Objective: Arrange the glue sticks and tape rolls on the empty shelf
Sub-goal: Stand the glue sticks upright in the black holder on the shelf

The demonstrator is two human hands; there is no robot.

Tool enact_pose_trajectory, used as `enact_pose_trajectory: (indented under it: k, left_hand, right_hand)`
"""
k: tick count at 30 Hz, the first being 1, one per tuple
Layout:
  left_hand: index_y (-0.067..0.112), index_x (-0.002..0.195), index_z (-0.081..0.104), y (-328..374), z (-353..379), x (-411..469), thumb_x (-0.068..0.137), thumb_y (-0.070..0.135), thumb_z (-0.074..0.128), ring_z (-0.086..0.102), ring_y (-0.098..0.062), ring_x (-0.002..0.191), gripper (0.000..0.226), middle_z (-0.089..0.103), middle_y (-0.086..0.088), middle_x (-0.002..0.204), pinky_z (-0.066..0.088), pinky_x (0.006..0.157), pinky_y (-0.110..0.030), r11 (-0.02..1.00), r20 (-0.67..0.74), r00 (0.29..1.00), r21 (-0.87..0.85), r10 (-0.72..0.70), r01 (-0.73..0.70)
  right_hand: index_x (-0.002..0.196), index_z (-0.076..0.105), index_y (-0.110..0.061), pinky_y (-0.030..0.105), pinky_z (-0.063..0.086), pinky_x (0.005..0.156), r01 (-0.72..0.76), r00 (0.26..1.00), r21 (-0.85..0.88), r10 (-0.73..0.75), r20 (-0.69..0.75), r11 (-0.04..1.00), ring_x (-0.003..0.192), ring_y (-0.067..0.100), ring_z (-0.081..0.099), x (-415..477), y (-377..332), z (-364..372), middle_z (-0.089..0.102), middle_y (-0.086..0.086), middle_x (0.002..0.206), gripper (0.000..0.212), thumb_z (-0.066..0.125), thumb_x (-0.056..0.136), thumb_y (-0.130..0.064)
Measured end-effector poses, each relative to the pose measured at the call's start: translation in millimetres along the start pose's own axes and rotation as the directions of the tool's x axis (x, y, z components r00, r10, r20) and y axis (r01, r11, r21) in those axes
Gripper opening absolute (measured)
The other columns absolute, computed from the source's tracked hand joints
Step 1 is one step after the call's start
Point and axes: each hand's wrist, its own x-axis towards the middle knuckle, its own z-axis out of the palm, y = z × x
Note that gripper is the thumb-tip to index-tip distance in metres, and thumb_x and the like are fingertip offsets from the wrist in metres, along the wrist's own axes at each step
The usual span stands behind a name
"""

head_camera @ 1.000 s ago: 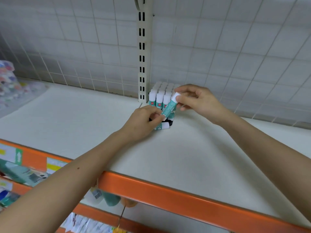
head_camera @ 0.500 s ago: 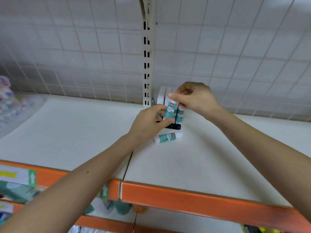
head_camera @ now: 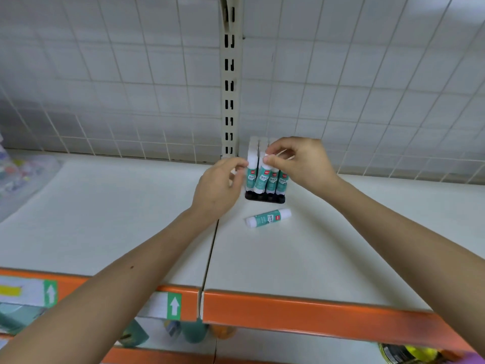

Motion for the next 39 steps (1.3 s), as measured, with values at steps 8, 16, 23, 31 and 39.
enact_pose_trajectory:
  k: [8,16,23,31,39]
  left_hand:
    - [0.023,0.139,0.037,-17.5,0.6,17.8,0.089,-0.007,0.033,0.052,-0.021,0.119,0.059,0.052,-0.005,0.135,0.031,0.085,-0.011,0.997,0.225,0.973,0.045,0.046,-0.058]
    - [0.026,0.137,0.041,-19.8,-4.9,25.4,0.088,-0.008,0.029,0.055,-0.016,0.114,0.060,0.052,0.004,0.134,0.034,0.086,-0.010,0.995,0.289,0.957,-0.085,-0.016,0.043]
    - [0.023,0.137,0.040,-16.5,-4.5,24.3,0.090,-0.007,0.030,0.052,-0.015,0.118,0.057,0.048,0.005,0.138,0.030,0.085,-0.005,0.989,0.301,0.954,-0.137,-0.014,0.058]
    - [0.017,0.125,0.052,-5.5,-7.0,8.8,0.091,0.007,0.044,0.052,-0.010,0.090,0.037,0.057,-0.001,0.117,0.034,0.079,-0.014,0.992,0.062,0.990,-0.030,0.128,-0.126]
    - [0.018,0.106,0.064,0.2,-0.3,-9.8,0.091,0.017,0.048,0.055,-0.010,0.074,0.021,0.056,0.014,0.088,0.048,0.075,-0.028,0.977,0.185,0.962,0.023,0.203,-0.210]
  right_hand:
    - [0.080,0.070,0.000,0.027,0.048,0.068,0.202,0.970,-0.192,-0.223,-0.093,0.960,0.068,0.026,0.063,-5.8,7.4,31.2,0.067,0.016,0.080,0.011,0.069,0.077,-0.011]
    - [0.084,0.071,0.000,0.040,0.055,0.065,0.279,0.958,-0.249,-0.288,-0.001,0.928,0.070,0.030,0.063,0.2,6.3,45.5,0.067,0.017,0.083,0.019,0.057,0.078,-0.012]
    - [0.093,0.068,0.003,0.041,0.053,0.067,0.267,0.963,-0.260,-0.263,0.054,0.928,0.075,0.033,0.061,-8.8,12.5,41.5,0.062,0.018,0.094,0.021,0.051,0.080,0.002]
    - [0.126,0.053,-0.012,0.005,0.042,0.075,0.146,0.984,-0.154,-0.126,0.130,0.977,0.084,0.016,0.053,-28.4,22.8,13.2,0.050,0.000,0.113,0.047,0.053,0.082,0.005]
    - [0.117,0.061,-0.017,0.019,0.040,0.079,0.002,0.935,-0.367,0.129,0.331,0.930,0.073,0.016,0.054,-54.6,47.2,-6.6,0.057,0.002,0.111,0.034,0.063,0.083,-0.024]
